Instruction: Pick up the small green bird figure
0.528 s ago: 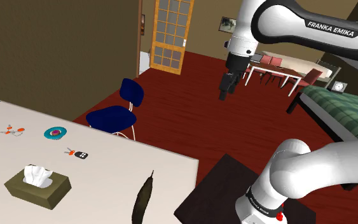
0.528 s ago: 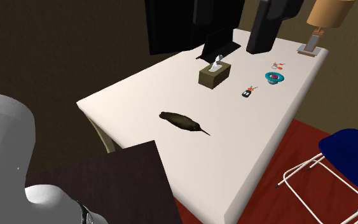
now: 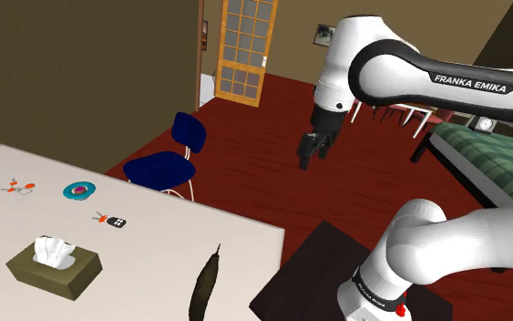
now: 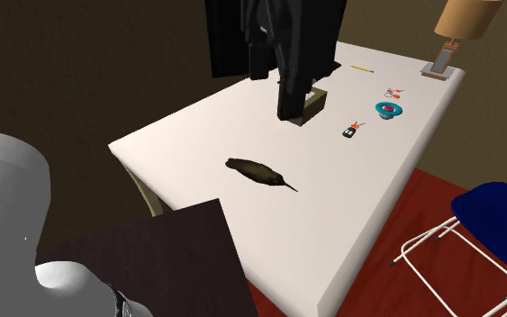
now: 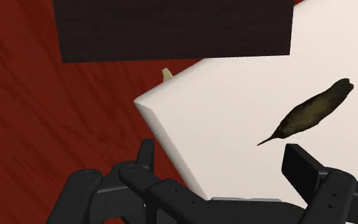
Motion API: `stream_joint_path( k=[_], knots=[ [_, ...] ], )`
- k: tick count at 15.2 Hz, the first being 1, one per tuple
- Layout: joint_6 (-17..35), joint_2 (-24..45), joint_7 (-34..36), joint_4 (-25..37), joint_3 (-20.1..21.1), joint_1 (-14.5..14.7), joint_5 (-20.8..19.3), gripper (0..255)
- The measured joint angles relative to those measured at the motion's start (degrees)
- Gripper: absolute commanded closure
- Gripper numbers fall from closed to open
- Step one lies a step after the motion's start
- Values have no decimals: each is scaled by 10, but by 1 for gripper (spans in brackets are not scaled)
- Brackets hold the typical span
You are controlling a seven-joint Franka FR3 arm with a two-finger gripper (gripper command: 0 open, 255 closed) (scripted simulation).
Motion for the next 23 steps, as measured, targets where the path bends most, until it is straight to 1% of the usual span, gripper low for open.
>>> stream_joint_path(
  k=[2, 7, 10, 12, 15, 17, 20, 22, 23],
  knots=[
    [24, -7, 46, -27, 29, 1, 18, 0],
    [106, 2, 156, -90, 104, 3, 63, 0],
    [155, 22, 223, -110, 152, 2, 88, 0],
    [192, 46, 273, -120, 190, 1, 105, 0],
    [255, 92, 345, -132, 247, -9, 123, 0],
    [296, 135, 395, -125, 287, -25, 125, 0],
    [356, 203, 478, -112, 351, -58, 113, 0],
    [398, 254, 541, -103, 397, -91, 89, 0],
    [417, 284, 577, -94, 424, -111, 70, 0]
  ],
)
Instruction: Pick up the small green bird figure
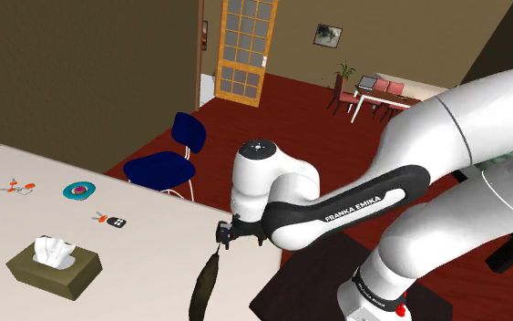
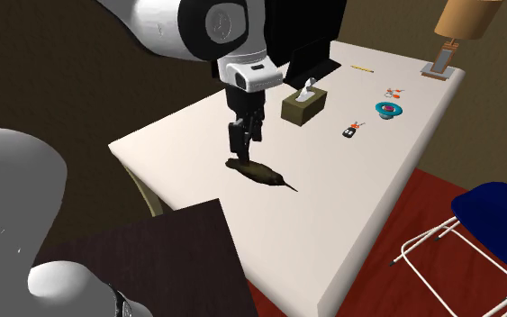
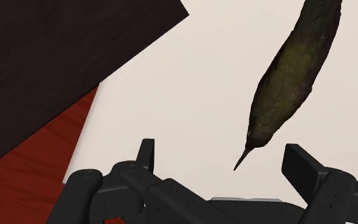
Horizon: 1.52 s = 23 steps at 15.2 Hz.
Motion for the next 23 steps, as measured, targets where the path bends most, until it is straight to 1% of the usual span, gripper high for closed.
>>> stream_joint_path(
  k=[1, 3, 4, 5, 6, 7, 8, 9, 11, 15, 19, 20, 23],
  knots=[
    [20, 33, 42, 8, 29, -24, -27, 0],
    [42, 97, 134, 29, 79, -74, -100, 0],
    [53, 144, 193, 41, 101, -101, -156, 0],
    [52, 197, 262, 60, 111, -116, -228, 0],
    [50, 255, 338, 80, 108, -114, -307, 0],
    [45, 301, 400, 101, 86, -95, -370, 0],
    [41, 346, 457, 122, 54, -62, -424, 0],
    [36, 378, 499, 142, 26, -34, -461, 0],
    [27, 423, 553, 175, -12, 7, -503, 0],
    [38, 464, 593, 190, -50, 39, -549, 0],
    [47, 488, 612, 197, -72, 55, -576, 0],
    [48, 490, 614, 198, -74, 57, -578, 255],
    [49, 492, 616, 198, -75, 58, -580, 255]
  ],
)
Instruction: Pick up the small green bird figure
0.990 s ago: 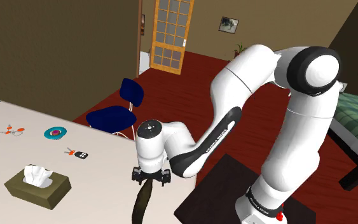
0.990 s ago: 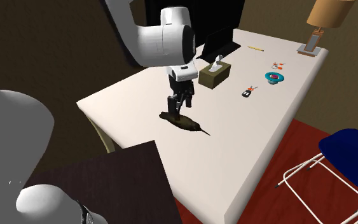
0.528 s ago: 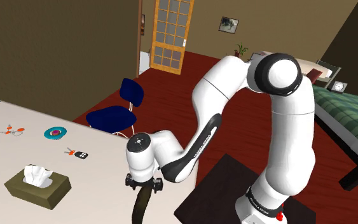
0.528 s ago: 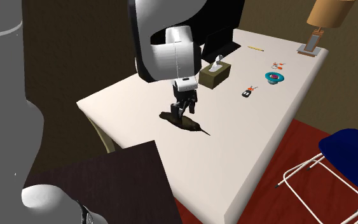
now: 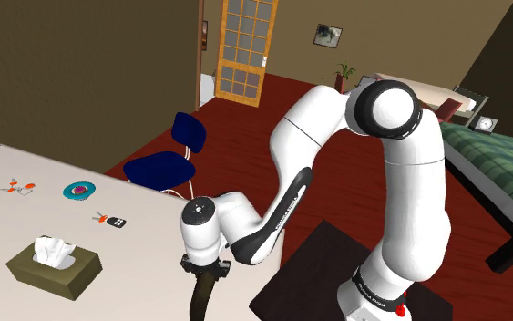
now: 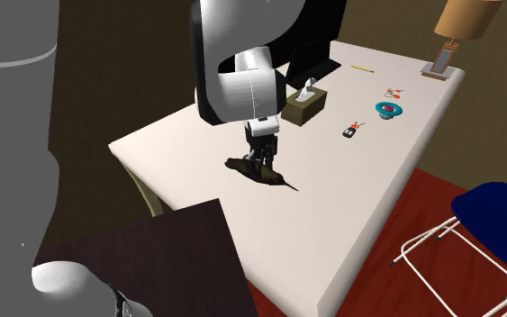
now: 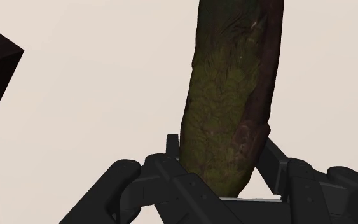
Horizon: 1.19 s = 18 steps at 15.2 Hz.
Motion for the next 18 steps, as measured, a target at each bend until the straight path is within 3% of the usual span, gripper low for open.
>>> stream_joint_path(
  k=[8, 18],
  knots=[
    [-2, -4, -3, -1, 4, -3, 4, 255],
    [-32, -75, -63, -17, 68, -52, 88, 255]
  ],
)
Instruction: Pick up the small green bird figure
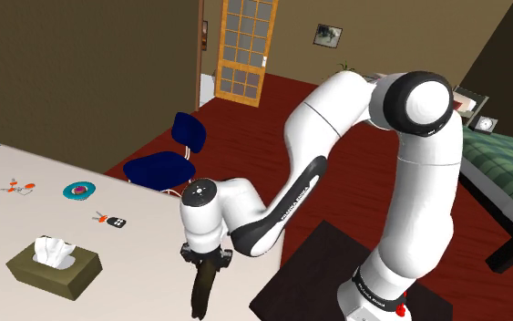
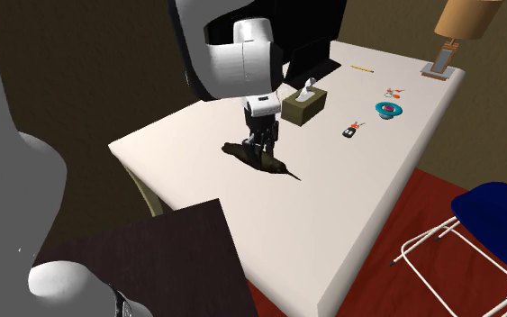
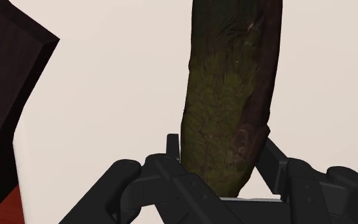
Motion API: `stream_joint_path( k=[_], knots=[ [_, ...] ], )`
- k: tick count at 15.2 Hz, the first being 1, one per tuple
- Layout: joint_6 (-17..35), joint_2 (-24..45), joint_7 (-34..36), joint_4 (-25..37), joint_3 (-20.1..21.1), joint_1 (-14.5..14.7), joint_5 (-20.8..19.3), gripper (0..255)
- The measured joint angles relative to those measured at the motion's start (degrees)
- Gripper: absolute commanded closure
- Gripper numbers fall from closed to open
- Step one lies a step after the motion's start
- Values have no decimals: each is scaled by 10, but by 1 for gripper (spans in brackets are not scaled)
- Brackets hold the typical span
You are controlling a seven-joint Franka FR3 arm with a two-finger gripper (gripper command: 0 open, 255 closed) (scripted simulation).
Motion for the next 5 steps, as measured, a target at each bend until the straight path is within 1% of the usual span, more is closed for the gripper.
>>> stream_joint_path(
  k=[5],
  knots=[
    [-17, -38, -36, -3, 33, -28, 47, 255]
  ],
)
